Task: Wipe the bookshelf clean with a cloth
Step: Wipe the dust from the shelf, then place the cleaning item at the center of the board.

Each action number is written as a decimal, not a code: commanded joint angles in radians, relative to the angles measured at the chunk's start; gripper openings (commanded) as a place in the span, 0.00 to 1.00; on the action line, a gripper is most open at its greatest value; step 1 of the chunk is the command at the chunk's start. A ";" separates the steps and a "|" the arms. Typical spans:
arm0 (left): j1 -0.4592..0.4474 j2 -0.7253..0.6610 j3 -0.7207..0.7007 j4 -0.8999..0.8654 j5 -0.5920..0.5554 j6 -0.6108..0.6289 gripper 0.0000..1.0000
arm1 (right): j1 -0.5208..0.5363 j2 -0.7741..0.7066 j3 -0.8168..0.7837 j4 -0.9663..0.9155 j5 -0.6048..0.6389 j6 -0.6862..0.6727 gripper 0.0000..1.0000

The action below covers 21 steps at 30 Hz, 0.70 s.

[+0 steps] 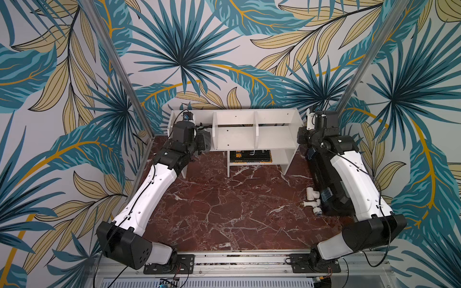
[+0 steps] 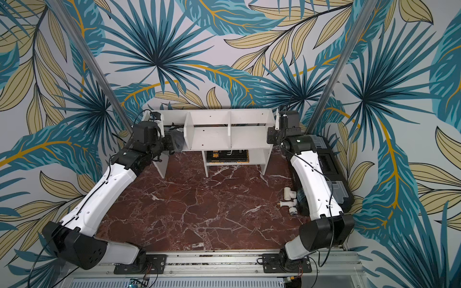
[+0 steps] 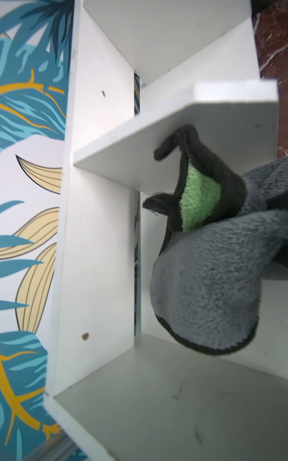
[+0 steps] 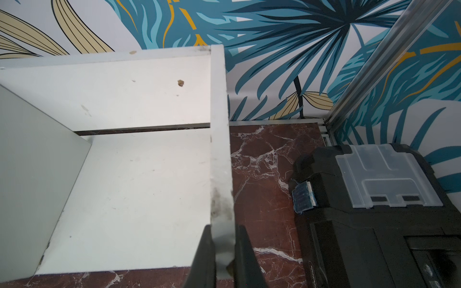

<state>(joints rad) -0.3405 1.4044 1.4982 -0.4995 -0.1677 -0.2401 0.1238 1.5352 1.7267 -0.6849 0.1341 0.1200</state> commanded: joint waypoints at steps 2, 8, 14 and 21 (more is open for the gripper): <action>-0.065 -0.040 0.177 0.046 0.021 0.061 0.00 | 0.025 0.011 -0.002 -0.028 -0.141 0.128 0.00; -0.195 0.031 0.332 0.019 0.047 0.103 0.00 | 0.025 0.013 -0.008 -0.017 -0.146 0.143 0.00; -0.327 0.147 0.393 0.006 0.100 0.139 0.00 | 0.025 0.006 -0.012 -0.021 -0.144 0.145 0.00; -0.404 0.095 0.165 0.125 0.312 0.177 0.00 | 0.025 -0.053 -0.034 -0.033 -0.076 0.119 0.48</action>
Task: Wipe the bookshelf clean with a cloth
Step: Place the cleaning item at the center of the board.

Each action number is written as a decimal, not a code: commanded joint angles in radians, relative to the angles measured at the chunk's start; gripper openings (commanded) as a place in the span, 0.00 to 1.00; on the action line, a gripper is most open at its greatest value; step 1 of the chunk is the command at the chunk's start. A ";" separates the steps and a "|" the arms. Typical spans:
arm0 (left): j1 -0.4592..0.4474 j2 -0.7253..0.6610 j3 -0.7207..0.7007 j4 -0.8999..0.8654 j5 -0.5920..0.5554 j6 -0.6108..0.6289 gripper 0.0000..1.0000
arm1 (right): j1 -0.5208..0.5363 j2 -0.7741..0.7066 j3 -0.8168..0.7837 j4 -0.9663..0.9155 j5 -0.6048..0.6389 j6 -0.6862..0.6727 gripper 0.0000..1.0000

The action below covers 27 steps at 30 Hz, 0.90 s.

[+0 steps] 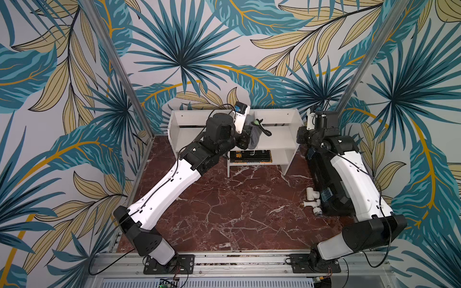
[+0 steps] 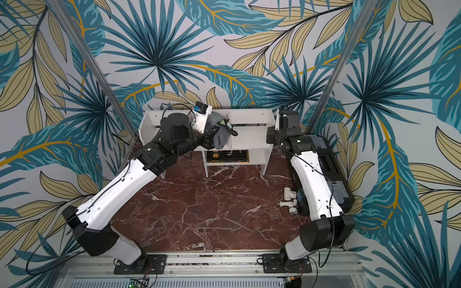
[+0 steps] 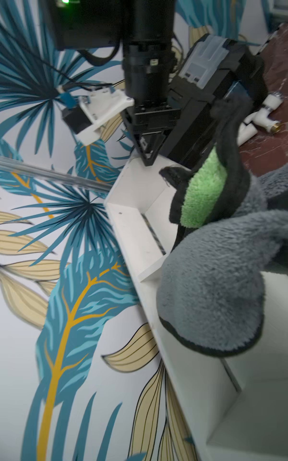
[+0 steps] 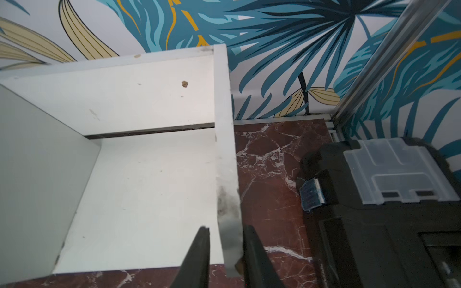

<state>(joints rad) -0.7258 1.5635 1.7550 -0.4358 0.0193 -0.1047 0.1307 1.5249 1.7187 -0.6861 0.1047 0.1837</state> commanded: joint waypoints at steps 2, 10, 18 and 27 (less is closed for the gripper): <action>-0.034 -0.116 -0.197 0.078 0.138 0.058 0.00 | 0.018 -0.077 -0.044 -0.032 -0.017 0.051 0.58; -0.041 -0.367 -0.609 0.210 0.103 -0.004 0.00 | 0.018 -0.232 -0.112 -0.044 0.070 0.043 0.99; -0.039 -0.357 -0.831 0.332 -0.005 -0.050 0.00 | 0.018 -0.531 -0.475 0.103 0.007 0.139 0.99; -0.038 -0.165 -0.943 0.494 -0.165 -0.192 0.66 | 0.018 -0.699 -0.834 0.172 -0.023 0.258 1.00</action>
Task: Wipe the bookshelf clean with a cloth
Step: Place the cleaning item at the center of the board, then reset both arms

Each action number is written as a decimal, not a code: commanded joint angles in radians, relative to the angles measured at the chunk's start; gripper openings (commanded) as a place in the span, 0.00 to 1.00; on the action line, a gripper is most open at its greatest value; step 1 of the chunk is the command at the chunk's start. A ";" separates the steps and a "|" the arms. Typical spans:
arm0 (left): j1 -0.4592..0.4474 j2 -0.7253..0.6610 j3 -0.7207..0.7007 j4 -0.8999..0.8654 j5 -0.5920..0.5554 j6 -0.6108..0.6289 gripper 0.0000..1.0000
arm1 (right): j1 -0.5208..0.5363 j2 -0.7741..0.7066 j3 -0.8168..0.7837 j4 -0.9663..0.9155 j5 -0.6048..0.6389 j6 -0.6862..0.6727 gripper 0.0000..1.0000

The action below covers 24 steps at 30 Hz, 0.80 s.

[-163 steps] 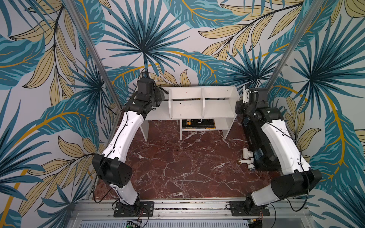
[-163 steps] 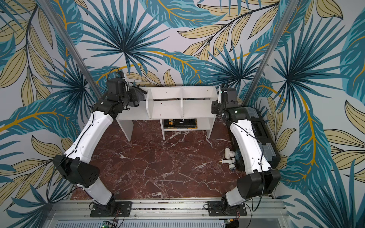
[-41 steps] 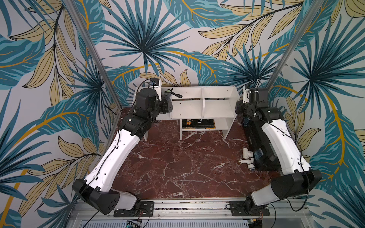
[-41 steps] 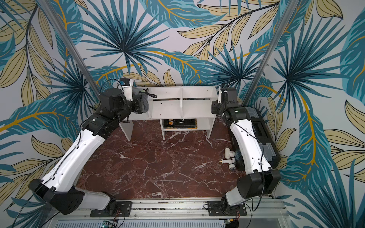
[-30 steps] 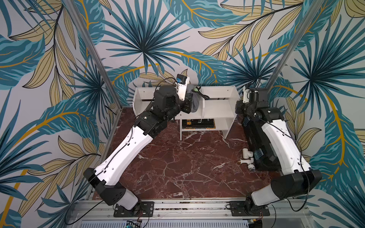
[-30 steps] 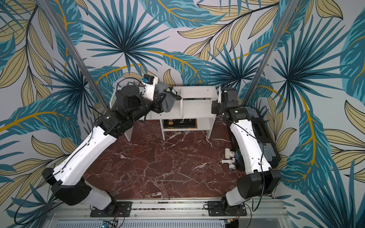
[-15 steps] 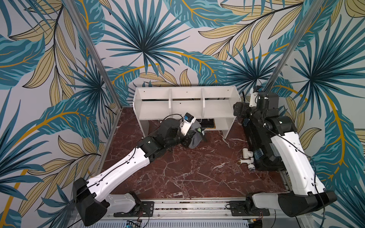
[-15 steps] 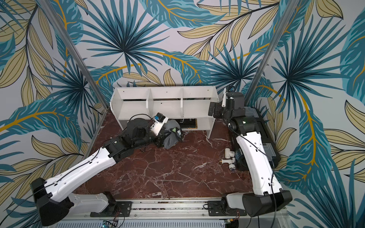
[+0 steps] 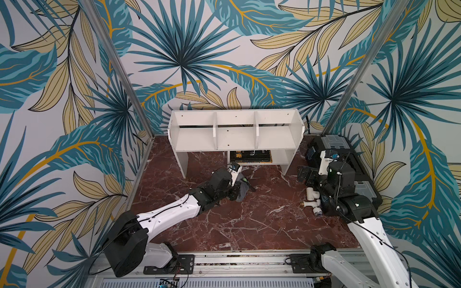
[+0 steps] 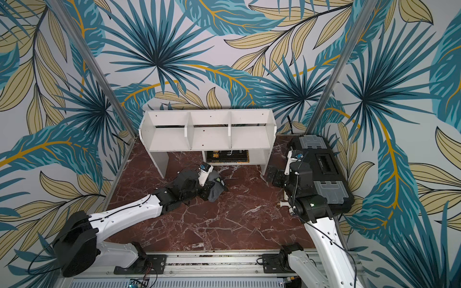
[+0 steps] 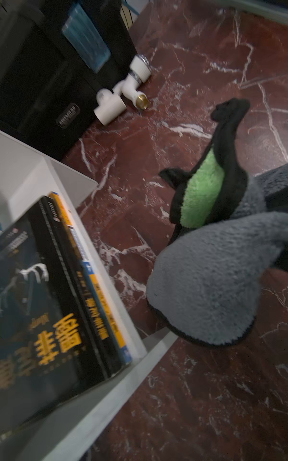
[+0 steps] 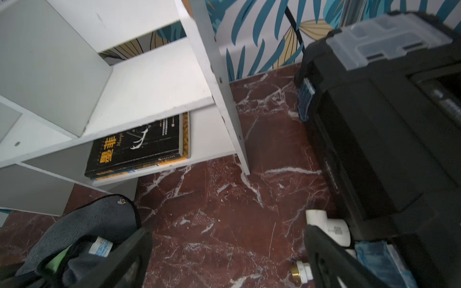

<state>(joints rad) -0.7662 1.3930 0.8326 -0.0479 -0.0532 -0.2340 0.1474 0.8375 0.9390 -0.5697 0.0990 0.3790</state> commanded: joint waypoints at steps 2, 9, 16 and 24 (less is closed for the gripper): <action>0.002 -0.001 -0.028 0.109 -0.098 -0.072 1.00 | 0.001 -0.020 -0.108 0.087 -0.012 0.083 0.99; 0.002 -0.159 0.029 -0.019 -0.247 -0.031 1.00 | 0.001 -0.006 -0.260 0.266 0.105 0.116 1.00; 0.042 -0.254 0.060 -0.039 -0.879 0.229 1.00 | 0.001 0.203 -0.228 0.287 0.333 0.120 0.99; 0.541 -0.164 -0.066 0.048 -0.820 0.178 1.00 | 0.002 0.240 -0.374 0.597 0.541 0.003 0.99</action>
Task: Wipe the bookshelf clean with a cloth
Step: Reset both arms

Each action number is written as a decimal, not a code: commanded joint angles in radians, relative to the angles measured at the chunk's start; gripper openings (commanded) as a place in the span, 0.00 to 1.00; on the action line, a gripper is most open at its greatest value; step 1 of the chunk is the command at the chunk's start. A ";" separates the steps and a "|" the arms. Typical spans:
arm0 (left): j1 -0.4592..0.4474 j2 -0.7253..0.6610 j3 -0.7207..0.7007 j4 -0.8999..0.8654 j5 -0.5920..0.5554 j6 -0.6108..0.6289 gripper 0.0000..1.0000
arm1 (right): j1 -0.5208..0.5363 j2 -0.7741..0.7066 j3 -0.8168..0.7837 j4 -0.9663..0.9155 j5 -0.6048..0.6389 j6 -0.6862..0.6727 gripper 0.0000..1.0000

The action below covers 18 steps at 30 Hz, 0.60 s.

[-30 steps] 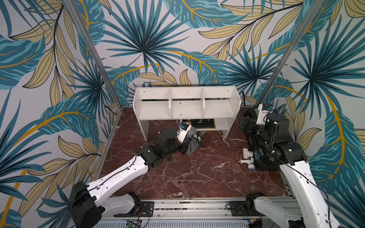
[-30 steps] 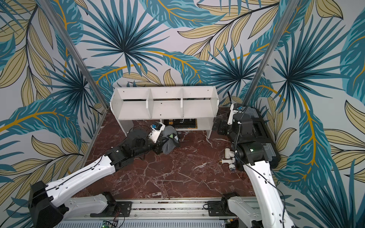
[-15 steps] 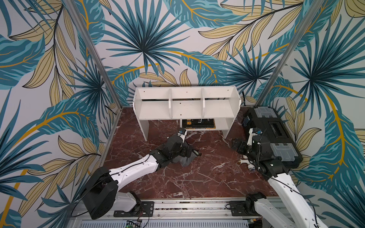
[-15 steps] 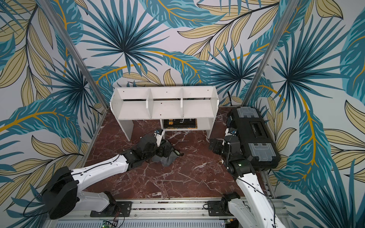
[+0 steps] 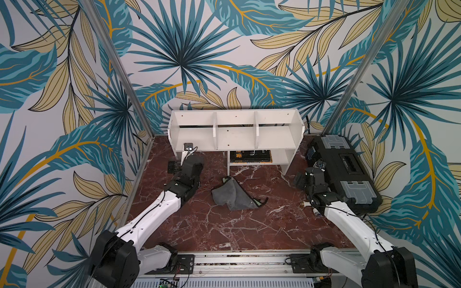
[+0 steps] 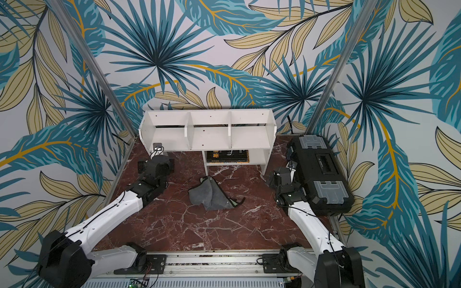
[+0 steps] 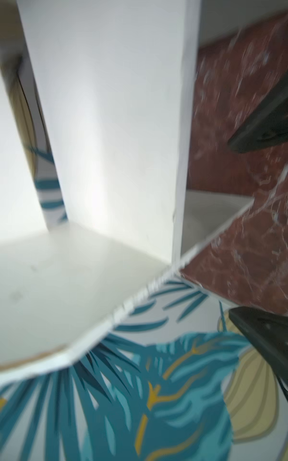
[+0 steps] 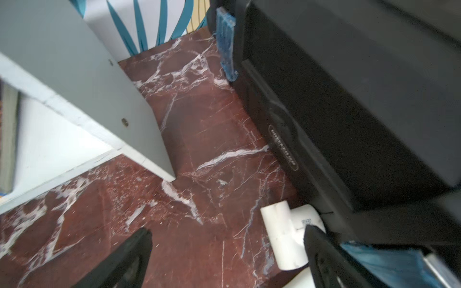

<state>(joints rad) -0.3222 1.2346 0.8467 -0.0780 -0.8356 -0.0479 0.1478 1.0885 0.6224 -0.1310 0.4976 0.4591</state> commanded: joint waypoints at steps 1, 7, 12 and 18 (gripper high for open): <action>0.136 0.005 -0.133 0.163 0.028 -0.001 1.00 | 0.001 0.001 -0.072 0.192 0.174 -0.122 1.00; 0.235 0.130 -0.341 0.523 0.201 -0.072 1.00 | -0.003 0.168 -0.174 0.518 0.309 -0.249 0.99; 0.256 0.180 -0.401 0.706 0.282 -0.088 1.00 | -0.042 0.187 -0.291 0.883 0.075 -0.408 0.99; 0.227 0.233 -0.409 0.804 0.474 0.044 1.00 | -0.101 0.312 -0.156 0.770 -0.296 -0.422 1.00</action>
<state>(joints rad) -0.0868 1.4445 0.4534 0.5903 -0.5144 -0.0757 0.0536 1.3682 0.4385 0.5663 0.4034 0.0765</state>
